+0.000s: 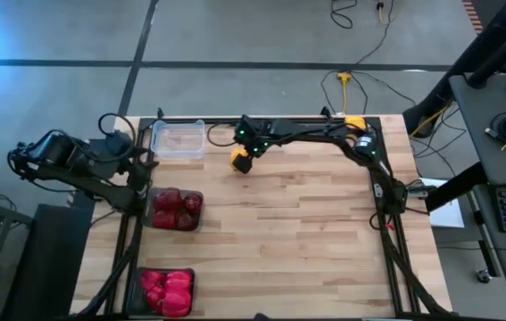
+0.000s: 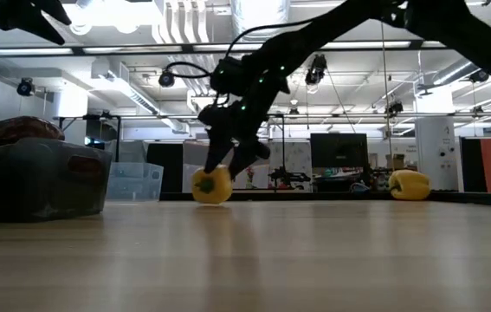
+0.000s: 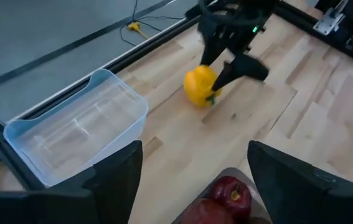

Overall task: Sort produce into baskets
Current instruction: Put the yellow bell pepper into the white bin

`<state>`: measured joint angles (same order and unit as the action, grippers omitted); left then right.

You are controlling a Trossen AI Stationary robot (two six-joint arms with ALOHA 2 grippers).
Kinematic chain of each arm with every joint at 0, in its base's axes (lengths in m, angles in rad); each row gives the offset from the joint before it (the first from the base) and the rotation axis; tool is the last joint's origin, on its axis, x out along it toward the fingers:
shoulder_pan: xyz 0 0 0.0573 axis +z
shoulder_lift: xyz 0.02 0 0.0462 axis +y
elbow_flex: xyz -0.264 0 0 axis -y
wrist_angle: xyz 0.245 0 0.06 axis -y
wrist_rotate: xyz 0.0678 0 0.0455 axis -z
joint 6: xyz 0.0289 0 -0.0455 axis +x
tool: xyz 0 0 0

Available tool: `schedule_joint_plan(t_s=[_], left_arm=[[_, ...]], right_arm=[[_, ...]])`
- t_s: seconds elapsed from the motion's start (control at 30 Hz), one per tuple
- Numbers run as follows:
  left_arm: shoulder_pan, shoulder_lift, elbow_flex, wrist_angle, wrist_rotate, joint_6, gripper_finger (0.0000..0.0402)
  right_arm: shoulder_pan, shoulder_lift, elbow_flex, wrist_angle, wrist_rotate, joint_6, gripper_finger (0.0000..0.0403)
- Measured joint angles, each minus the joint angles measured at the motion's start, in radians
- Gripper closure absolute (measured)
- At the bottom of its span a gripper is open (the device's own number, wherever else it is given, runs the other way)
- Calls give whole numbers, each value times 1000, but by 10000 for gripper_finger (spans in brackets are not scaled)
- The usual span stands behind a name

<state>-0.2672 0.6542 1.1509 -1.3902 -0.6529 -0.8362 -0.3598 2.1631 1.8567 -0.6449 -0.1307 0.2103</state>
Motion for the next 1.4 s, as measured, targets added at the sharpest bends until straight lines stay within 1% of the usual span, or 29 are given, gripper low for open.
schedule_joint_plan(t_s=[0.1, 0.2, 0.27, 0.37, 0.47, 0.63, 0.7, 0.8, 0.93, 1.03, 1.13, 1.27, 1.4], left_arm=[[0, 30, -2, 7, -6, -14, 129], [0, 68, -3, 10, -31, 8, 122], [2, 93, -3, 11, -54, 23, 113], [10, 130, -3, 34, -63, 47, 103], [20, 169, -3, 91, -28, 103, 100], [70, 241, -17, 286, 72, 211, 100], [101, 280, -32, 364, 95, 250, 100], [179, 353, -74, 465, 112, 286, 100], [312, 469, -124, 579, 233, 339, 100], [407, 564, -136, 681, 277, 339, 100], [487, 663, -132, 767, 304, 334, 100], [582, 789, -95, 796, 440, 275, 100], [618, 896, -54, 790, 458, 239, 100]], right_arm=[[3, 46, 48, -3, -2, -12, 93], [4, 73, 99, -50, -8, -13, 58], [8, 76, 121, -82, -7, -24, 35], [21, 56, 141, -138, -1, -49, 14], [34, 5, 153, -211, -1, -54, 5], [68, -84, 140, -333, 13, -30, 3], [96, -126, 132, -378, 62, -12, 3], [147, -206, 123, -428, 150, 25, 3], [221, -307, 115, -540, 312, 94, 3], [271, -387, 107, -638, 417, 191, 3], [320, -475, 84, -719, 473, 299, 3], [389, -590, 0, -759, 514, 409, 3], [437, -705, -109, -765, 559, 494, 3]])
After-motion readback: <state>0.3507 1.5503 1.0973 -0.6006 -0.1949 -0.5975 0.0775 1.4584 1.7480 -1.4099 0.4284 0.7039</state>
